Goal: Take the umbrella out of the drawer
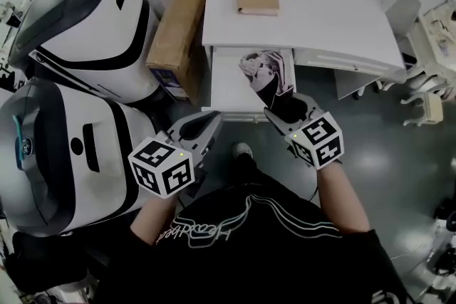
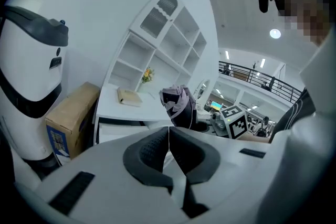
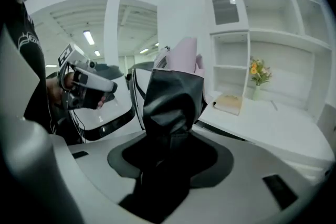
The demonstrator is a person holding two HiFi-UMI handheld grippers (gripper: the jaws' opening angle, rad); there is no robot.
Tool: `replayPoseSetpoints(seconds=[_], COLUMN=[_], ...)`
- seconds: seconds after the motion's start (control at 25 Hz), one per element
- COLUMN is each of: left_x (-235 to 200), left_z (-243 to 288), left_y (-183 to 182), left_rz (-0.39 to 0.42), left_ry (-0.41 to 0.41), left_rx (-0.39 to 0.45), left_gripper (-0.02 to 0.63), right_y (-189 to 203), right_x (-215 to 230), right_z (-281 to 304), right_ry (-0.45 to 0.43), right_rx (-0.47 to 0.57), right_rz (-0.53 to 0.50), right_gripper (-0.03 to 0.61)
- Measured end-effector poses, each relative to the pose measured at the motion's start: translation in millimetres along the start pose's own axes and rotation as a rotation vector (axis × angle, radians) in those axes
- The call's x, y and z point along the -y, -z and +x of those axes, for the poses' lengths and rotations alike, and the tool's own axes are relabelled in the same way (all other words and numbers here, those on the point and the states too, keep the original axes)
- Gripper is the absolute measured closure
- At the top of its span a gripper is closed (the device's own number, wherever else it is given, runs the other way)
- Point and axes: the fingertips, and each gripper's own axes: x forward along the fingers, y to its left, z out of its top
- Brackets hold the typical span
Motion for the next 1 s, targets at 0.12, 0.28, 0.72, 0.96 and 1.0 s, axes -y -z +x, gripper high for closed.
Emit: replayPoseSetpoints(seconds=[0.12, 0.28, 0.72, 0.96, 1.0], left_x=[20.7, 45.0, 86.0, 90.4, 88.5], left_z=[-11.4, -18.2, -18.9, -18.5, -16.1], left_y=[-0.6, 7.4, 7.4, -2.7, -5.1], left_rz=[0.011, -0.014, 0.006, 0.022, 0.016], left_ry=[0.025, 0.063, 0.077, 0.063, 0.058], left_rx=[0.025, 0.029, 0.026, 0.049, 0.056], left_gripper=[0.592, 0.592, 0.592, 0.592, 0.592], right_y=[-3.2, -4.4, -21.0, -21.2, -21.5], right_x=[-23.7, -53.4, -64.2, -63.6, -61.6], right_z=[-30.9, -64.3, -113.5, -119.8, -119.6], right_ry=[-0.018, -0.098, -0.137, -0.150, -0.152], right_rx=[0.101, 0.190, 0.336, 0.325, 0.322], right_rz=[0.108, 0.201, 0.234, 0.221, 0.214], right_gripper=[0.362, 0.362, 0.362, 0.362, 0.362])
